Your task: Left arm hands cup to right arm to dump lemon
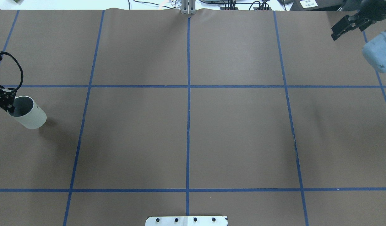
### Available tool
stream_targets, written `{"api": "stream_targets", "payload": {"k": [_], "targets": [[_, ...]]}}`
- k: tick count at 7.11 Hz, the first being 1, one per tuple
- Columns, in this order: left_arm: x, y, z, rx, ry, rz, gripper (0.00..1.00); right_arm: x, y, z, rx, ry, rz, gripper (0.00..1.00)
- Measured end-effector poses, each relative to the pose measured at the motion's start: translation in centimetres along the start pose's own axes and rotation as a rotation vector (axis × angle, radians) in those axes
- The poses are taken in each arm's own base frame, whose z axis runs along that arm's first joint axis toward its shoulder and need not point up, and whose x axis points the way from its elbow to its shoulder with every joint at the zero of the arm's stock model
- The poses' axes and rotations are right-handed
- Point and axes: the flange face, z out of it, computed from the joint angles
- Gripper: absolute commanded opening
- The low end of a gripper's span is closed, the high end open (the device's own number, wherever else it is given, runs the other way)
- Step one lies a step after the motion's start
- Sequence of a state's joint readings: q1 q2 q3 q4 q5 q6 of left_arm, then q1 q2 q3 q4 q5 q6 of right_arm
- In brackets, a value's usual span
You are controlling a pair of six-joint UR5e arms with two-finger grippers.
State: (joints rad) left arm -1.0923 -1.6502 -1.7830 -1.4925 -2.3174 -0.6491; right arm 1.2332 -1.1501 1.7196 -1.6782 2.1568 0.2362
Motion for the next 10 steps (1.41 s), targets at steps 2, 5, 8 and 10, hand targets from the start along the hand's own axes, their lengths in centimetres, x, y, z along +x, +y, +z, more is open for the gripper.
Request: {"api": "stream_targets", "payload": {"k": [2, 5, 8, 10], "targets": [[-0.2, 0.0, 0.4, -0.006, -0.003, 0.0, 0.0, -0.1, 0.0, -0.1, -0.003, -0.015, 0.001, 1.0], [-0.5, -0.2, 0.9, -0.011, -0.007, -0.006, 0.96, -0.1, 0.0, -0.2, -0.002, -0.021, 0.001, 1.0], [-0.2, 0.0, 0.5, -0.003, -0.002, 0.005, 1.0, -0.2, -0.1, -0.3, -0.004, -0.038, 0.003, 1.0], [1.0, 1.0, -1.8, 0.036, 0.02, 0.035, 1.0, 0.7, 0.1, -0.8, -0.007, -0.054, 0.022, 1.0]]}}
